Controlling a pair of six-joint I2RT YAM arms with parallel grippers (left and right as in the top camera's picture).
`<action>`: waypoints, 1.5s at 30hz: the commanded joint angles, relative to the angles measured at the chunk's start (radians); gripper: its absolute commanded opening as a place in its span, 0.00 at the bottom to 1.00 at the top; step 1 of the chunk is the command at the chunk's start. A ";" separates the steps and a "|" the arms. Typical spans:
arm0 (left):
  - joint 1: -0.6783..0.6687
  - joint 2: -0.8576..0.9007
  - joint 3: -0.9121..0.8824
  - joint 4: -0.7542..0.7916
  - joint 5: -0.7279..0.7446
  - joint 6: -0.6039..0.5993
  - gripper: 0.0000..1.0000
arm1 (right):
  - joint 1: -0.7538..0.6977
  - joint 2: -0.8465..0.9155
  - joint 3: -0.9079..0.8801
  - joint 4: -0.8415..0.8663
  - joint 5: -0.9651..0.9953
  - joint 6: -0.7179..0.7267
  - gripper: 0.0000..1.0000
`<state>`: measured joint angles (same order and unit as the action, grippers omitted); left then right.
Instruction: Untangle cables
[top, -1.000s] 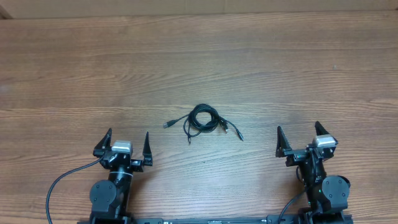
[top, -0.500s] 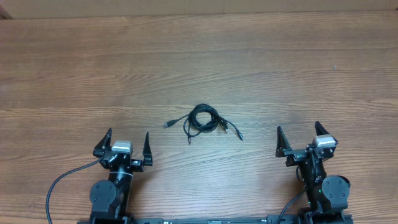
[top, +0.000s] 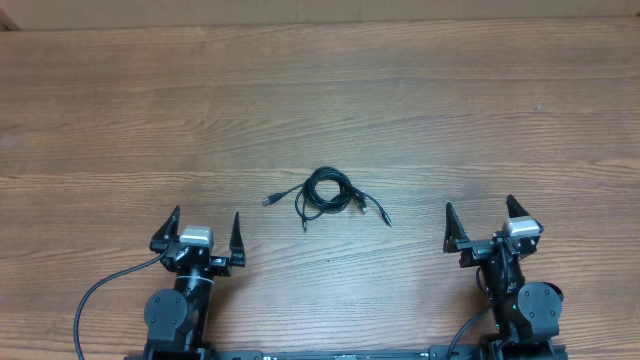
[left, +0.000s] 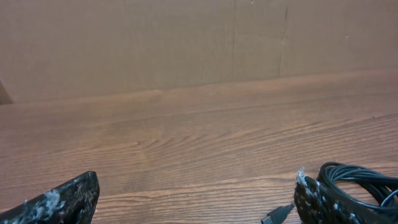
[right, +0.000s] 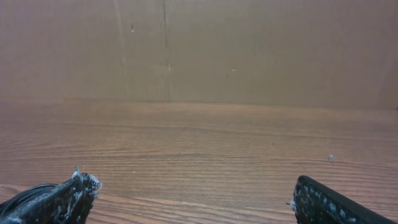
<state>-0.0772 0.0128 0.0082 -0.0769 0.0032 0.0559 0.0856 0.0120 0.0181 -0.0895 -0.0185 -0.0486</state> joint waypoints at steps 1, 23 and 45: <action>0.000 -0.008 -0.003 -0.001 -0.010 0.012 0.99 | -0.004 -0.009 -0.010 0.005 0.001 -0.002 1.00; 0.000 -0.008 -0.003 -0.001 -0.010 0.012 0.99 | -0.004 -0.009 -0.010 0.005 0.001 -0.002 1.00; 0.000 -0.008 0.014 0.009 0.016 -0.161 0.99 | -0.004 -0.009 -0.010 0.005 0.001 -0.002 1.00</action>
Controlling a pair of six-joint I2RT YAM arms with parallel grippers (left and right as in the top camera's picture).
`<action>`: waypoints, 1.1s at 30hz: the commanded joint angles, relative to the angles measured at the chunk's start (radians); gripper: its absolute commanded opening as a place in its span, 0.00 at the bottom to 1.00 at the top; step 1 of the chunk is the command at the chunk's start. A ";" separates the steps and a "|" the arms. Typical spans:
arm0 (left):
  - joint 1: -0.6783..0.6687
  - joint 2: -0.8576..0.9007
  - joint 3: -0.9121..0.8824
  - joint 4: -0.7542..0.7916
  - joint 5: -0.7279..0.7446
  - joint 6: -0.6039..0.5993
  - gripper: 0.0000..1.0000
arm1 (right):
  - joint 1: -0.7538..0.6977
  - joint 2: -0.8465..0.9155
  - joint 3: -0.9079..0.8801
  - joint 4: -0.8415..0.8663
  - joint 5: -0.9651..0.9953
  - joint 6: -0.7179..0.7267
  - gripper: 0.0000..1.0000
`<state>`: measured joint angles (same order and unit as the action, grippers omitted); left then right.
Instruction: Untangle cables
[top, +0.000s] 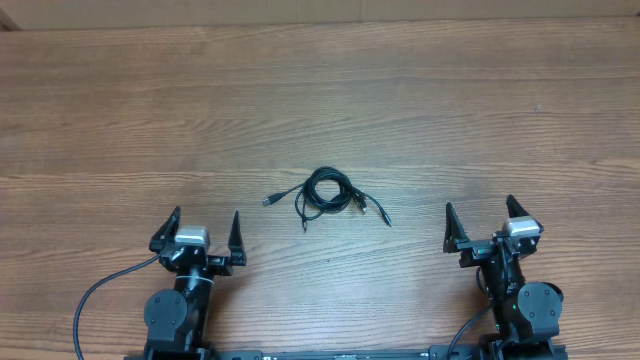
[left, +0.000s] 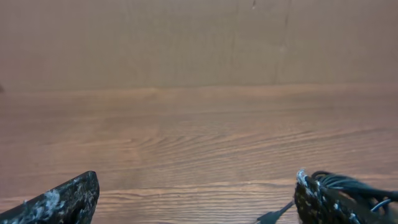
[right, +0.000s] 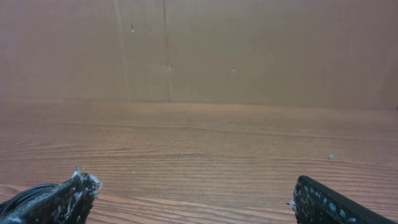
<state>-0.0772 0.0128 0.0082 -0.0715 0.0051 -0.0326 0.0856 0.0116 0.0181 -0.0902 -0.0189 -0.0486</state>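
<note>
A small bundle of black cables (top: 328, 194) lies coiled at the table's middle, with plug ends sticking out to the left (top: 268, 200) and right (top: 384, 217). My left gripper (top: 203, 231) stands open near the front edge, left of the bundle. In the left wrist view the coil (left: 354, 185) shows behind the right finger, a plug (left: 273, 214) beside it. My right gripper (top: 481, 224) is open at the front right, apart from the cables. A sliver of the coil (right: 25, 193) shows at the right wrist view's lower left.
The wooden table (top: 320, 110) stretches wide on all sides of the bundle. A brown cardboard wall (right: 199, 50) stands along the far edge. A loose arm cable (top: 95, 295) curls at the front left by the left arm's base.
The left wrist view has tilted slightly: the far edge now looks level and the coil sits lower at right. The cables and the right arm have not moved.
</note>
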 joint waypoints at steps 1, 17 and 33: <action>0.000 -0.008 0.020 -0.006 0.014 -0.073 1.00 | -0.004 -0.009 -0.010 0.006 0.001 -0.002 1.00; 0.000 -0.008 0.199 -0.264 -0.016 -0.072 1.00 | -0.004 -0.009 0.000 0.021 0.002 -0.001 1.00; 0.000 0.093 0.295 -0.326 -0.015 -0.076 1.00 | -0.004 0.033 0.143 -0.229 0.017 0.006 1.00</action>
<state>-0.0772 0.0505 0.2543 -0.3973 0.0029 -0.0990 0.0856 0.0204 0.1097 -0.3042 -0.0113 -0.0483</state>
